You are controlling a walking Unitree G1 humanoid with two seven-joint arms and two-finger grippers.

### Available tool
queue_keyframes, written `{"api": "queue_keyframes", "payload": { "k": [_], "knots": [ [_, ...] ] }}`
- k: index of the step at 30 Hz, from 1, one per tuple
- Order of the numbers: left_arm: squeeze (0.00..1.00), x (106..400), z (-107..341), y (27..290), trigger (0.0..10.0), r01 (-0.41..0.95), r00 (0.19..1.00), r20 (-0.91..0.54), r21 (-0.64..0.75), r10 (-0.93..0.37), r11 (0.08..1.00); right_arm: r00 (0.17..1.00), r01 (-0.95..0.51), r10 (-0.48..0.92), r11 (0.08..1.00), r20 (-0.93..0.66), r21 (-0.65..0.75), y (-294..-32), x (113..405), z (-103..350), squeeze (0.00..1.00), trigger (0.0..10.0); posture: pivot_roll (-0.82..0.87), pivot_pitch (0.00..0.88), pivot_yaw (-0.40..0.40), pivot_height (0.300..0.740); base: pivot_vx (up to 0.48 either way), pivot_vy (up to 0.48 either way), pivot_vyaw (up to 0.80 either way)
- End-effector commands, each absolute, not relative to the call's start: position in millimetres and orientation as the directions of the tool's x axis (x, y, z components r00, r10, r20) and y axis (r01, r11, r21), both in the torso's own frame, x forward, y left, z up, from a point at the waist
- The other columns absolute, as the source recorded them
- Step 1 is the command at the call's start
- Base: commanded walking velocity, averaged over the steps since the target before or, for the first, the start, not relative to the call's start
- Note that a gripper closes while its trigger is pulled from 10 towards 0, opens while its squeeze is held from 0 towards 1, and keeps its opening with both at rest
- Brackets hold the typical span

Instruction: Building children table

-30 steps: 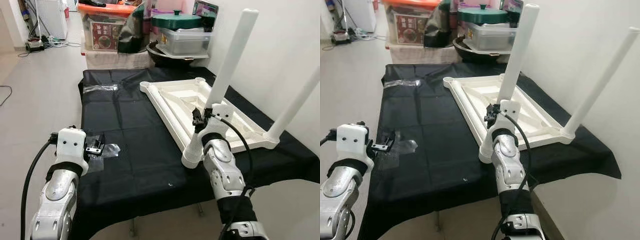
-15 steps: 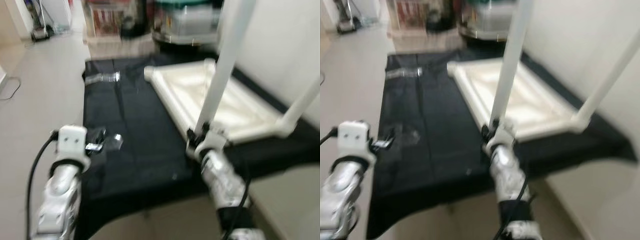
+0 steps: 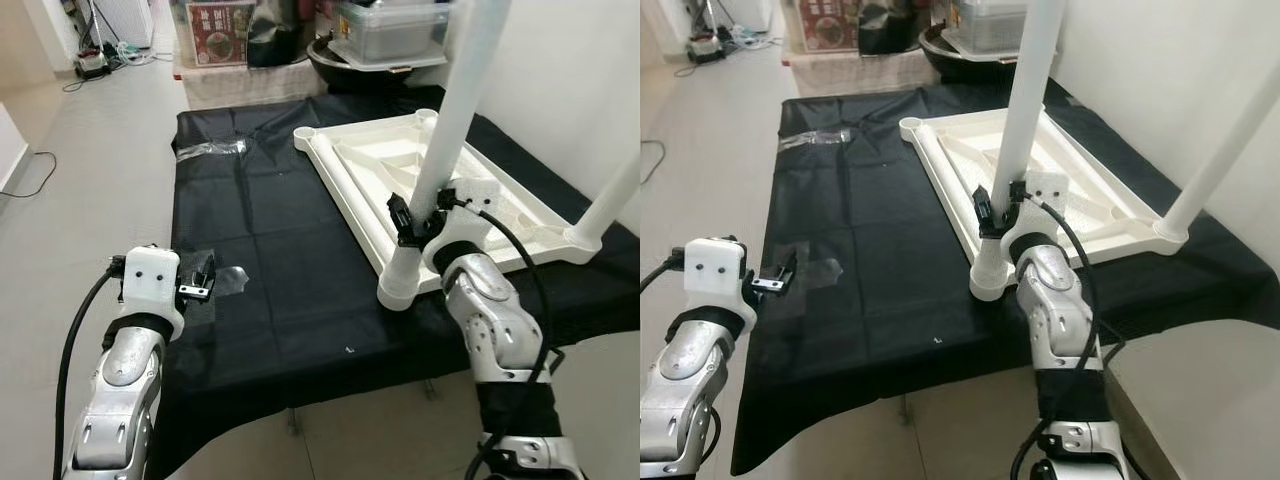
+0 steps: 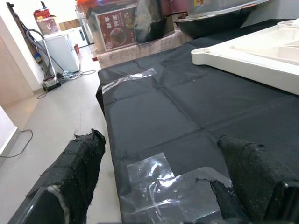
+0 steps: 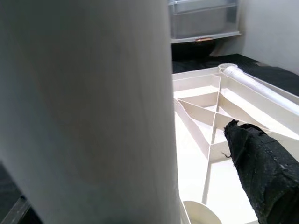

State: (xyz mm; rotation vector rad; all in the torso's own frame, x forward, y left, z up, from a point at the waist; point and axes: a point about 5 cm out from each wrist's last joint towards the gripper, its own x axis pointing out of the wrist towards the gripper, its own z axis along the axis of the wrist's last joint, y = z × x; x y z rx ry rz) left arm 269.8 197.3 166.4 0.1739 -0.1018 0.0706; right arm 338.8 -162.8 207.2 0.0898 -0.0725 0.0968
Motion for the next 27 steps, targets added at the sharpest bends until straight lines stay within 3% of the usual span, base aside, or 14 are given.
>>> {"api": "queue_keyframes", "payload": {
  "k": [1,10,14,23,24,26,27],
  "knots": [
    [0.00,270.0,159.4,195.5,10.0,-0.061,0.996,0.081,0.179,0.048,0.982,0.989,-0.124,0.116,0.988,0.090,0.088,-166.9,339.7,213.6,0.00,10.0,-0.01,0.000,-0.010,0.740,0.000,0.000,0.00],
    [0.00,272.5,159.7,194.4,10.0,-0.044,0.996,0.082,0.181,0.030,0.983,0.942,-0.328,0.322,0.944,0.097,0.045,-177.0,355.5,228.2,0.00,10.0,-0.01,0.000,-0.008,0.740,0.000,0.000,0.00],
    [0.00,274.7,159.3,190.8,10.0,-0.030,0.996,0.082,0.178,0.016,0.984,0.845,-0.532,0.529,0.847,0.079,0.021,-184.2,367.0,235.5,0.00,10.0,-0.01,0.000,-0.007,0.740,0.000,0.000,0.00],
    [0.00,276.2,159.2,188.8,10.0,-0.024,0.996,0.084,0.176,0.010,0.984,0.803,-0.594,0.594,0.804,0.035,-0.022,-188.1,385.2,233.8,0.00,10.0,0.00,0.000,-0.014,0.740,0.000,0.000,0.00],
    [0.00,276.0,159.4,189.5,10.0,-0.026,0.996,0.084,0.178,0.011,0.984,0.805,-0.592,0.593,0.805,0.019,-0.026,-189.7,389.2,232.8,0.00,3.1,0.02,0.000,-0.026,0.740,0.000,0.000,0.00],
    [0.00,275.8,159.5,190.0,10.0,-0.027,0.996,0.084,0.179,0.012,0.983,0.806,-0.591,0.591,0.806,0.008,-0.028,-190.9,391.6,232.2,0.00,3.1,0.02,0.000,-0.028,0.740,0.000,0.000,0.00],
    [0.00,275.2,159.5,190.9,10.0,-0.029,0.996,0.083,0.181,0.014,0.983,0.813,-0.583,0.583,0.813,0.000,-0.018,-193.3,393.5,231.4,0.00,0.0,0.03,0.000,-0.031,0.740,0.000,0.000,0.00]
  ]
}}
